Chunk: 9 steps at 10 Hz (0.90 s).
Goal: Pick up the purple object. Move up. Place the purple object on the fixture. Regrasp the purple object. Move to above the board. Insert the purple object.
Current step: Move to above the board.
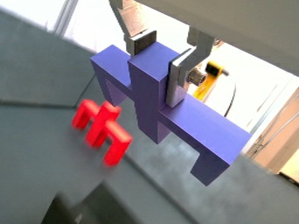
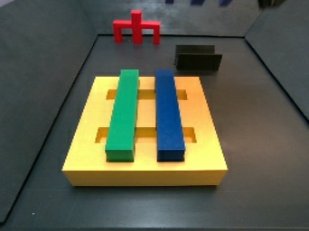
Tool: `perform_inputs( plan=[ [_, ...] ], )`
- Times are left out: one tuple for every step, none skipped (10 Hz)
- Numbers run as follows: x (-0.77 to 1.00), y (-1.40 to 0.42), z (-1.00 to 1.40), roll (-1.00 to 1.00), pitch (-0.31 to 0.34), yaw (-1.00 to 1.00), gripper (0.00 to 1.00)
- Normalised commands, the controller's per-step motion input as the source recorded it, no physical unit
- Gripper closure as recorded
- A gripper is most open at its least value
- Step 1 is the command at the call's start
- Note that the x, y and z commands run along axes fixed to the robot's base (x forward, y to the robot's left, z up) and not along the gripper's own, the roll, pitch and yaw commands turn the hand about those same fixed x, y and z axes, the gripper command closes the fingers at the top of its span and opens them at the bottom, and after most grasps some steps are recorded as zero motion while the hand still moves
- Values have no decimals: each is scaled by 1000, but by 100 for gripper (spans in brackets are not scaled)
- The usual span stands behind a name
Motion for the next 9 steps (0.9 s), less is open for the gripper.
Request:
perform_inputs(
  plan=[
    [23,-10,1400,8,94,-16,100],
    [29,-20,675,-9,117,5,100],
    [41,-15,296,7,117,24,100],
    [-837,-1400,264,-1000,52,2,100],
    [-857,-1400,287,-1000,35,7,100],
    [-936,-1400,270,-1000,20,18,100],
    [-918,-1400,261,-1000,18,19,100],
    [-920,-1400,260,-1000,14,21,100],
    [-578,-861,147,-1000,10,24,100]
  ],
)
